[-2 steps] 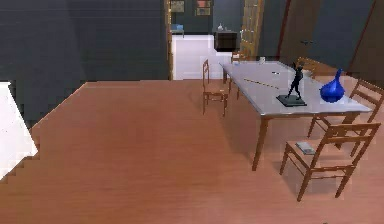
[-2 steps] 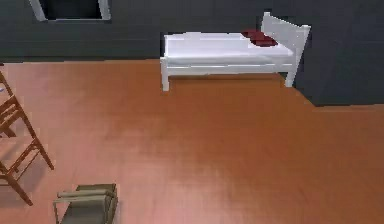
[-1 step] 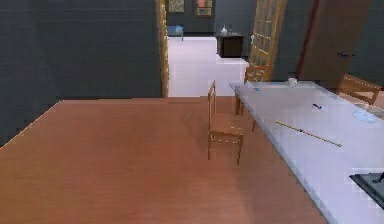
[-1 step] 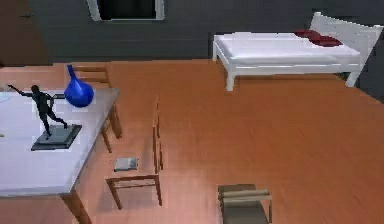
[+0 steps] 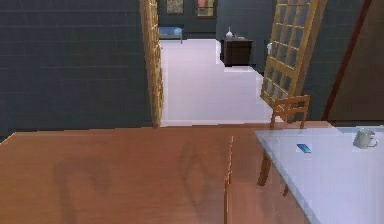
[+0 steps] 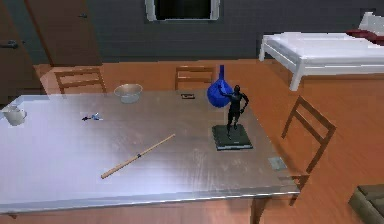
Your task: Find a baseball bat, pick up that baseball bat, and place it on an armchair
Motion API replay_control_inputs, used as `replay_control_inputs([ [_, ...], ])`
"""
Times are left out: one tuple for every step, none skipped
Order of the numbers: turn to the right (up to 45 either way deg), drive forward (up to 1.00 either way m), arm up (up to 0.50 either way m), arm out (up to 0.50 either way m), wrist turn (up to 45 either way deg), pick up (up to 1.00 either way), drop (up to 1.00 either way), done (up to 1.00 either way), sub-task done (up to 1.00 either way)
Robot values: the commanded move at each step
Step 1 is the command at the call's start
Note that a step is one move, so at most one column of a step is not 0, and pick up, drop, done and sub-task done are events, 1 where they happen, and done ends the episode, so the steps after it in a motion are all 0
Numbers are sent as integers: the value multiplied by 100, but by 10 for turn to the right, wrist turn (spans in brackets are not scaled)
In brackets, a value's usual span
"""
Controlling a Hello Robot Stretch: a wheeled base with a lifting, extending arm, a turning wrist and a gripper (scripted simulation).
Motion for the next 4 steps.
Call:
replay_control_inputs([
  [-30, 0, 0, 0, 0, 0, 0, 0, 0],
  [0, 15, 0, 0, 0, 0, 0, 0, 0],
  [0, 0, 50, 0, 0, 0, 0, 0, 0],
  [0, 0, 28, 0, 0, 0, 0, 0, 0],
])
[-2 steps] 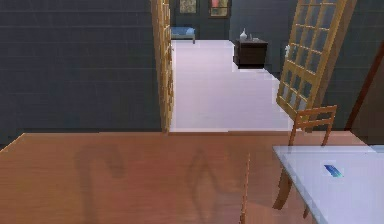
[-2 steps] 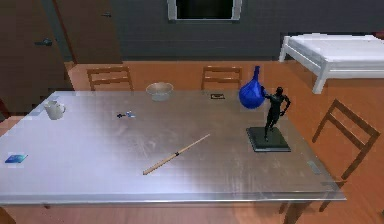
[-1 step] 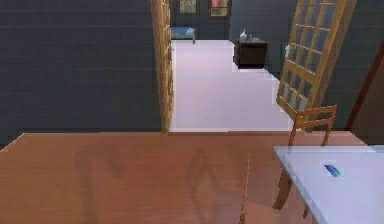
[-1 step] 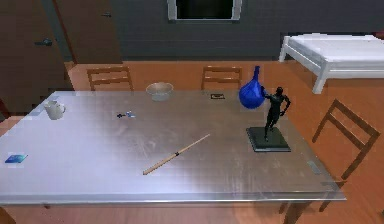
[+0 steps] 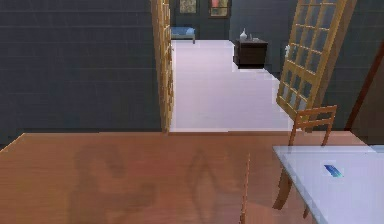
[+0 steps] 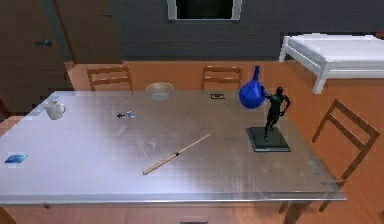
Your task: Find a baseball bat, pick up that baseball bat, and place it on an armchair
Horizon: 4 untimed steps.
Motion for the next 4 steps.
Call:
replay_control_inputs([
  [0, 0, 0, 44, 0, 0, 0, 0, 0],
  [0, 0, 0, 0, 450, 0, 0, 0, 0],
  [0, 0, 0, 0, 450, 0, 0, 0, 0],
  [0, 0, 0, 0, 210, 0, 0, 0, 0],
])
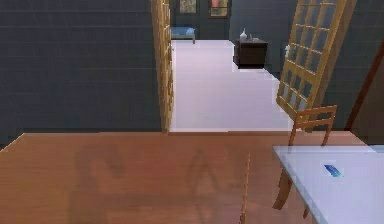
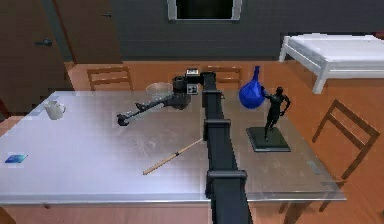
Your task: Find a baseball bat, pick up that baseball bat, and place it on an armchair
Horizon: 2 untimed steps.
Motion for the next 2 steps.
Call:
replay_control_inputs([
  [0, 0, -30, 0, 0, 0, 0, 0, 0],
  [0, 0, 0, 0, 0, 100, 0, 0, 0],
])
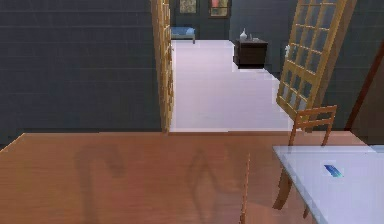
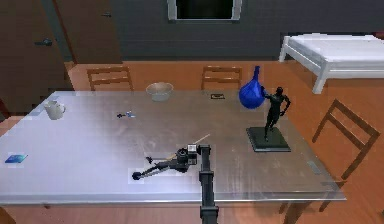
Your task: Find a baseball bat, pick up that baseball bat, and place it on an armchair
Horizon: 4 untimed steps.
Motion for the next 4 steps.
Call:
replay_control_inputs([
  [0, 0, 10, 0, 0, 0, 0, 0, 0],
  [0, 0, 30, 0, 0, 0, 0, 0, 0],
  [0, 0, 0, 0, -450, 0, 0, 0, 0],
  [0, 0, 0, 0, -150, 0, 0, 0, 0],
])
